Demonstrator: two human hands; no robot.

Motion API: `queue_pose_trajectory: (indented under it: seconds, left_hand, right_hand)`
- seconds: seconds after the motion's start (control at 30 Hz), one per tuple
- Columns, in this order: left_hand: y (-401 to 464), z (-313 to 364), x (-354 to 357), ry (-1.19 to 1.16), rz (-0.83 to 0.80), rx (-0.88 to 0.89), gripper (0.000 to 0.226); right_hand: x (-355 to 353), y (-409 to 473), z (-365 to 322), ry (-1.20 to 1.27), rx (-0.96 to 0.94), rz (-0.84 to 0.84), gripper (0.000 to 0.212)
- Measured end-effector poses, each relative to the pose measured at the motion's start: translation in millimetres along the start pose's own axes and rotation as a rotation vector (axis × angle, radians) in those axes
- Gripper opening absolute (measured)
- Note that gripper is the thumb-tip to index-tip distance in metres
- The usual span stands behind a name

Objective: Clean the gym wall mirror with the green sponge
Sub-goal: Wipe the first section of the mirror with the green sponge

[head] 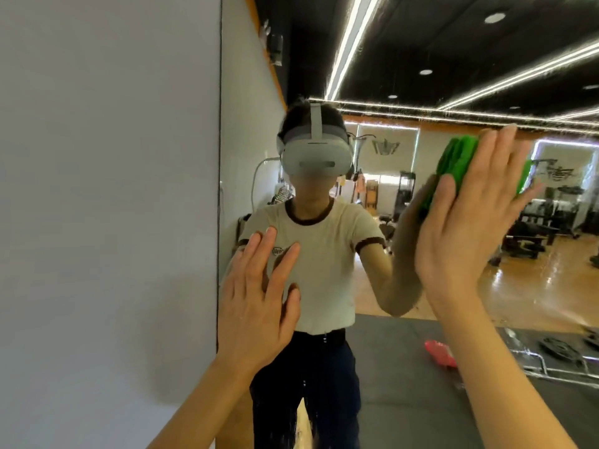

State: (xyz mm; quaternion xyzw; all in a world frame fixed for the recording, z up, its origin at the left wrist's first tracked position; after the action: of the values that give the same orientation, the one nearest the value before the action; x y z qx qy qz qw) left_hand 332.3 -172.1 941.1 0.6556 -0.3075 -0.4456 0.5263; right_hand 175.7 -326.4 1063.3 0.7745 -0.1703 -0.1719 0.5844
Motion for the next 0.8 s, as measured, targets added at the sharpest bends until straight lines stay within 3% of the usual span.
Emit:
queue_pose_trajectory:
  seconds: [0.07,0.2,0.27,0.4,0.5,0.57,0.67,0.73,0.8]
  left_hand:
    - [0.0,-0.2,-0.3,0.0,0.001,0.001,0.056]
    - [-2.0,0.9,-1.2,-0.033,0.005,-0.006,0.053]
    - [-1.6,0.5,-1.5,-0.045,0.001,0.0,0.053]
    - [0.6,0.1,-1.7,-0.043,0.0,-0.003,0.055]
    - [0.5,1.3,-3.6,-0.092,-0.001,-0.025,0.055]
    - [1.4,2.1,-6.1,-0.126,0.003,-0.06,0.056]
    - [14.8,13.3,-12.5,-0.16,0.042,-0.077,0.056]
    - [31.7,27.4,-15.0,-0.195,0.065,-0.032,0.057]
    - [49.8,41.0,-13.8,-0.209,0.06,0.015,0.056]
  right_hand:
    - [6.9,-5.7,-26.4,0.014,0.023,0.001,0.056]
    - [28.2,-36.7,-84.9,-0.035,-0.461,-0.151,0.057]
    - [25.1,-33.8,-70.0,-0.066,-0.561,-0.183,0.057]
    - [0.9,-11.5,1.7,-0.033,-0.206,-0.102,0.056]
    - [-0.6,-12.0,5.3,-0.003,-0.037,-0.026,0.054]
    - [7.9,-25.9,-21.3,-0.003,-0.151,-0.057,0.055]
    - [19.3,-56.1,-38.3,-0.078,-0.468,-0.154,0.057]
    - [14.3,-59.2,-16.9,-0.089,-0.452,-0.156,0.055]
    - [4.5,-52.4,18.3,-0.043,-0.282,-0.122,0.055]
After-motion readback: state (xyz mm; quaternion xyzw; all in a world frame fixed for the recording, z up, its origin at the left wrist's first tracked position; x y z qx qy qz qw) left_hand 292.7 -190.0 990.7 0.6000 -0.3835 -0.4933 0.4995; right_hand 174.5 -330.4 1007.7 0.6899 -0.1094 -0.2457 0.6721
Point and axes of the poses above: each hand's wrist, its own y-axis towards the middle knuckle, its own x-axis out of the palm, z = x × y, the point moved 2 cm from there along y, towards the middle knuckle, and after that the axes turned 7 degrees about -z, right-handed, at the moved point
